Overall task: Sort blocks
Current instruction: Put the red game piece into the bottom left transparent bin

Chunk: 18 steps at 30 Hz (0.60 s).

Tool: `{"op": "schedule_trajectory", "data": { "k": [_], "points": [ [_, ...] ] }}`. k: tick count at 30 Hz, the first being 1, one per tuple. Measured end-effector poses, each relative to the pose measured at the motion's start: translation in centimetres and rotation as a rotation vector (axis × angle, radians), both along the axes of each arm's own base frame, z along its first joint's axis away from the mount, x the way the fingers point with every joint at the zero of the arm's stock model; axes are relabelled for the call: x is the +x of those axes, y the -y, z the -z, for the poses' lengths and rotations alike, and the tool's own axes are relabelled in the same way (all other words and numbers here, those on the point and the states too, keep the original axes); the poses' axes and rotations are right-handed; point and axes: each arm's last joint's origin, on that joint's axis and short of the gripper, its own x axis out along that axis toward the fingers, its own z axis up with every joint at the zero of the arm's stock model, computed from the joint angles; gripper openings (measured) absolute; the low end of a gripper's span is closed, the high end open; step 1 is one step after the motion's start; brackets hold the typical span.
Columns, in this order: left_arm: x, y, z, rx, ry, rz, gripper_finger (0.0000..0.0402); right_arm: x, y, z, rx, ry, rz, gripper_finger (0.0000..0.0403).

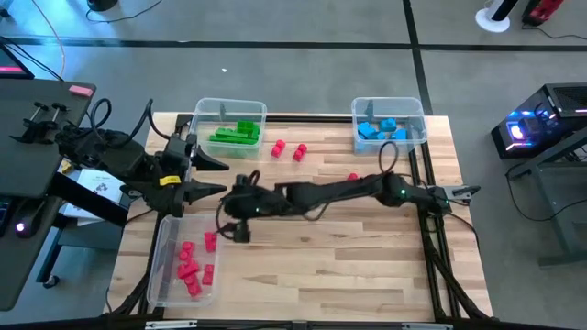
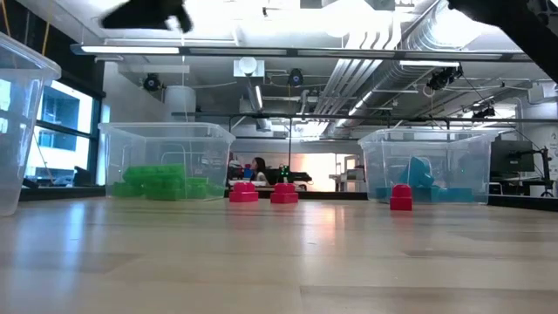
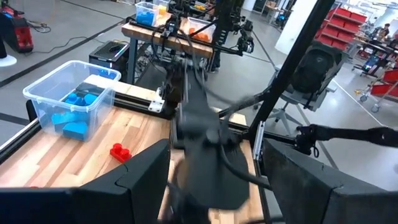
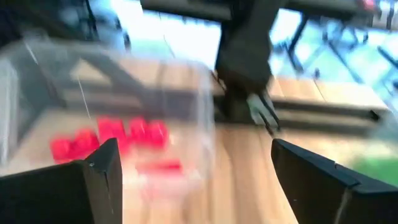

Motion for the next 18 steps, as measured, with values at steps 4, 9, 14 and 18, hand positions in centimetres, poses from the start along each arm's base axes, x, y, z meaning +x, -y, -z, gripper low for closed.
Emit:
{"op": "schedule_trajectory", "data": {
  "k": [4, 9, 14, 18],
  "points": [
    [0.0, 0.0, 0.0, 0.033, 0.0, 0.007, 0.0243, -2.5, 2.1, -1.4, -0.04, -0.219, 0.04, 0.0284],
    [0.0, -0.1, 0.0, 0.061, 0.004, -0.011, 0.0243, -5.6, 4.3, -0.5, -0.075, -0.57, 0.09, 0.0284],
    [0.0, -0.2, 0.0, 0.087, 0.005, -0.035, 0.0243, -9.4, 5.4, 2.8, -0.143, -1.009, 0.211, 0.0284],
    [0.0, -0.1, 0.0, 0.113, 0.002, -0.03, 0.0243, -12.7, 5.5, 5.2, -0.13, -1.15, 0.283, 0.0284]
  ]
}}
